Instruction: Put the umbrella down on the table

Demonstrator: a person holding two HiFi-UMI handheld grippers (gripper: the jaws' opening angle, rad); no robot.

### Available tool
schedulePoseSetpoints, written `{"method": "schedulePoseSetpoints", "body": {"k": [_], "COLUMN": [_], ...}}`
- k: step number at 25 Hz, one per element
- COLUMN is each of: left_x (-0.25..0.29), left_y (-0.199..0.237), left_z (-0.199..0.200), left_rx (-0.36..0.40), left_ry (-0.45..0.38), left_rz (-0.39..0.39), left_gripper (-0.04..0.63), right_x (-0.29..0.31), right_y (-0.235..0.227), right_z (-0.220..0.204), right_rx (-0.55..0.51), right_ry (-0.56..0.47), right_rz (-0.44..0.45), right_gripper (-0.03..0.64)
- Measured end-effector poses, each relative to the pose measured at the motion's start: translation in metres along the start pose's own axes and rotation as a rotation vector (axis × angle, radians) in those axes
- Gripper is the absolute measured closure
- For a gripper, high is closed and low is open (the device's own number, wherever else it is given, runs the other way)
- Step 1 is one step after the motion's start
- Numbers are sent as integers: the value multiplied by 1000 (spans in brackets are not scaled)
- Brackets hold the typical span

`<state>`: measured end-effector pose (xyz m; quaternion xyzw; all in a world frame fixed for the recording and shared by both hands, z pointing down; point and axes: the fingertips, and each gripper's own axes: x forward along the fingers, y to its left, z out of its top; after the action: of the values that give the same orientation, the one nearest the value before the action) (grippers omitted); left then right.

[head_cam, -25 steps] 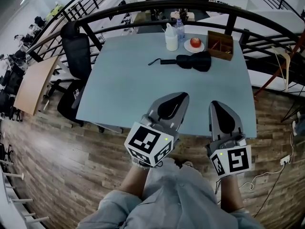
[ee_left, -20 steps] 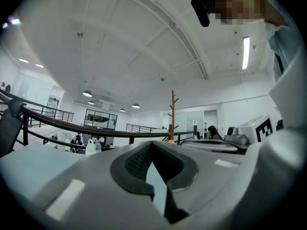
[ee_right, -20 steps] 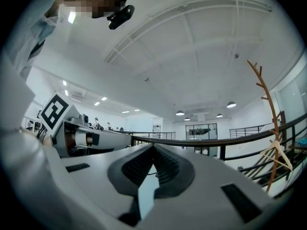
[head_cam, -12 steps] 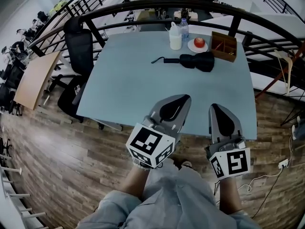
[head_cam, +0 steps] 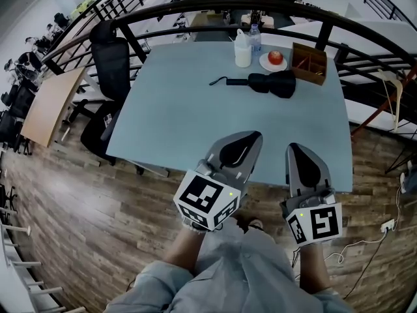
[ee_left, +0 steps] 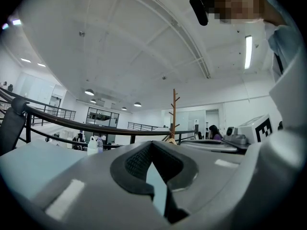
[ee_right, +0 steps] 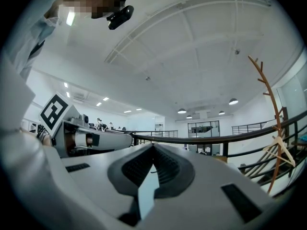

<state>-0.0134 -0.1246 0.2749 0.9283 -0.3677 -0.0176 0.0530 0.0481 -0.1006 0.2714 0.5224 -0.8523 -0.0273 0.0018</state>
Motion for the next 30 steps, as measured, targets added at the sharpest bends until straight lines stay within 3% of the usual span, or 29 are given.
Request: {"method": "schedulePoseSetpoints", "body": {"k": [30], "left_x": [9], "left_y": [-15], "left_z": [-1], "left_rx": [13], "left_ry": [17], "left_rz": [-50], "left_gripper": [591], "right_x": [-6], "right_y": [-4], "right_z": [0], "right_rx": [-4], "right_ry": [8], "right_rz": [-17], "right_gripper": [621]}}
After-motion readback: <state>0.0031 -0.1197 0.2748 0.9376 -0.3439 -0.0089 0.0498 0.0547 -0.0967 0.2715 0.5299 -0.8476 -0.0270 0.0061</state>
